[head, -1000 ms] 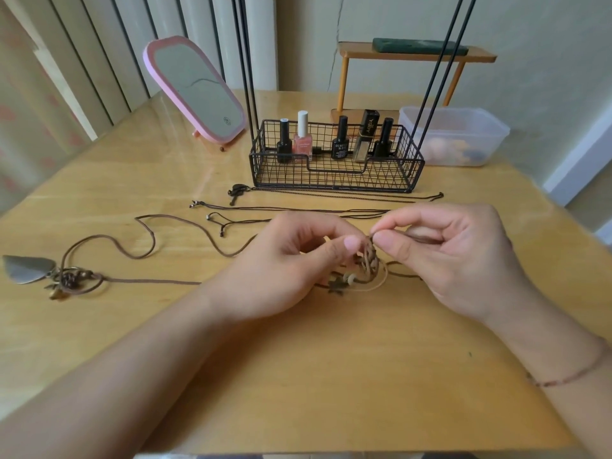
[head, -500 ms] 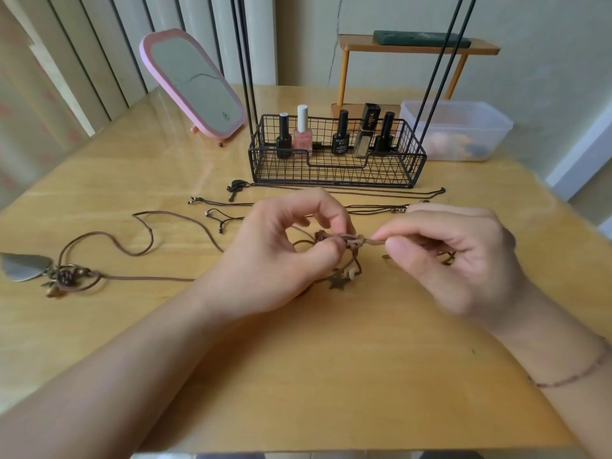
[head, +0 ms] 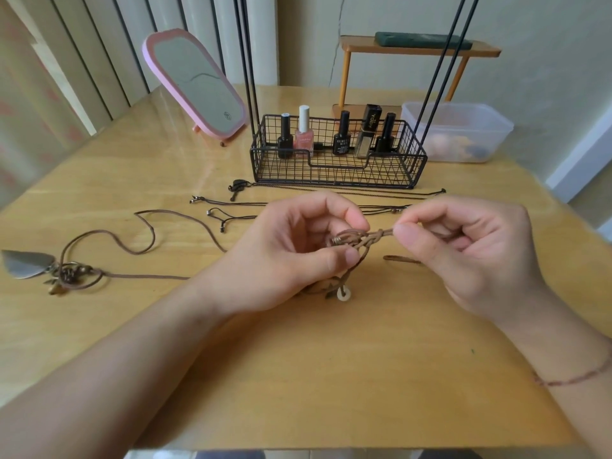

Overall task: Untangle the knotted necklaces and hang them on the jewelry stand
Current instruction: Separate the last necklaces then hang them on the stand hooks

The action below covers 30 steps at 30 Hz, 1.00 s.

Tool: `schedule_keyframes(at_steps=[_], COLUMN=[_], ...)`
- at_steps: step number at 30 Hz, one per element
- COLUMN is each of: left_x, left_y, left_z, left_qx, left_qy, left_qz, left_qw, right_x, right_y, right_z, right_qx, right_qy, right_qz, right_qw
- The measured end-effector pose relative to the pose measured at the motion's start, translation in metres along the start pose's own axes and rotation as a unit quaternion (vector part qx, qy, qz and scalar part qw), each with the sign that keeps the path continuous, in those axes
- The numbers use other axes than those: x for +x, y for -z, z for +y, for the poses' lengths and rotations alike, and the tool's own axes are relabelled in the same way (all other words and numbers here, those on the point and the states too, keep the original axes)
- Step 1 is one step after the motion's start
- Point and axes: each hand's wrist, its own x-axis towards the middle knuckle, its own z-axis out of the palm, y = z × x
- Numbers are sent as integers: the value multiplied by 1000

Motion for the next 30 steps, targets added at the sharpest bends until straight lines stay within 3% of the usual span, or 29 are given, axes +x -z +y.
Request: schedule_keyframes(at_steps=[4,8,12,24,30], left_x=[1,1,2,0,-2], left_y=[0,-2,-2,-2,6], left_z=[0,-1,-2,1,4], left_qx=[32,66,85,55,163], left_qy=[-23,-29,-33,2,31], left_qz=[14,11,5,1,32], left_qw=[999,997,996,998,986], right_x=[3,2,3,4,2], right_y=[2,-3,-5,-8,-3], right_z=[2,-1,-3,-4,-4], right_qx=[15,99,96,81,57], right_qy=[-13,-63,-92,-99,-81], right_qz=[-34,-73,-100,-74,-50], right_qw=[999,990,986,989,994])
